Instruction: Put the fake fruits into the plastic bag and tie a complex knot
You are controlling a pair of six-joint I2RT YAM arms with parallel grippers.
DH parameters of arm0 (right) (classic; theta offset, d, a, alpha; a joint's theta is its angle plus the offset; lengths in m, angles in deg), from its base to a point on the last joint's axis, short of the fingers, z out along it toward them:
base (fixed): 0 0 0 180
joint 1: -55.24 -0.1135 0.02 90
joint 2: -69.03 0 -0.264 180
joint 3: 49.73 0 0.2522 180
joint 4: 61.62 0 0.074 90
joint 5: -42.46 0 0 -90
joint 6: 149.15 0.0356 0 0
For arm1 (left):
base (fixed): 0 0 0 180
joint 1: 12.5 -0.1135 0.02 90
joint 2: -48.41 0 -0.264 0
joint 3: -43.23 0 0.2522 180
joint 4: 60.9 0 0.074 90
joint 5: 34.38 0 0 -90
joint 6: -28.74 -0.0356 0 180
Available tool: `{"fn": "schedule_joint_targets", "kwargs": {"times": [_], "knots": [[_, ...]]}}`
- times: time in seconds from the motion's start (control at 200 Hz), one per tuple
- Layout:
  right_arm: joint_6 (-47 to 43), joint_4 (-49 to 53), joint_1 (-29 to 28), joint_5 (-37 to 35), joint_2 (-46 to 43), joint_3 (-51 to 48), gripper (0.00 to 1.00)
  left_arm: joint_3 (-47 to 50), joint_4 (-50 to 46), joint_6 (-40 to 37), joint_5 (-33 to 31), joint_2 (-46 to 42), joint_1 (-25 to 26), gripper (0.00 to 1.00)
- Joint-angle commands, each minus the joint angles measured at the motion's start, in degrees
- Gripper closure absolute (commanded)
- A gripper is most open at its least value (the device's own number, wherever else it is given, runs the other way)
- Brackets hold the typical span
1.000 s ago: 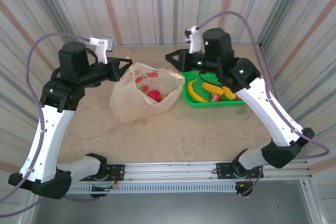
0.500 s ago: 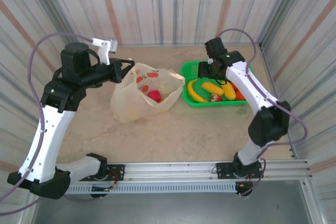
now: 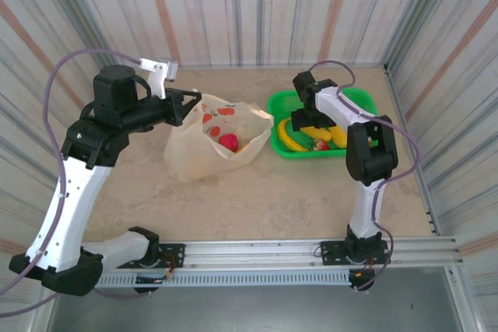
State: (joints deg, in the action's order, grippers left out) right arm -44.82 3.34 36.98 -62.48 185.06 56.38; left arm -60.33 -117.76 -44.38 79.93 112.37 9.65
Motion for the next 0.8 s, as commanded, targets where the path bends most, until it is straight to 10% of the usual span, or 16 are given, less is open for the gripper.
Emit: {"fn": "schedule_joint_targets", "kwargs": {"times": [0.0,0.411,0.797], "knots": [[-0.6,-1.1,1.2,2.4,4.2,1.4,0.05,-0.6,-0.1,-0.6,-0.3,-1.2,0.3,1.00],[-0.1,-4.1,4.9,14.9,6.2,7.1,0.56,-0.6,-0.2,-0.8,-0.2,-1.5,0.3,1.00],[2.2,-6.3,5.4,18.6,-13.5,1.4,0.65,-0.3,-0.2,-0.9,-0.8,-2.0,0.3,1.00]]}}
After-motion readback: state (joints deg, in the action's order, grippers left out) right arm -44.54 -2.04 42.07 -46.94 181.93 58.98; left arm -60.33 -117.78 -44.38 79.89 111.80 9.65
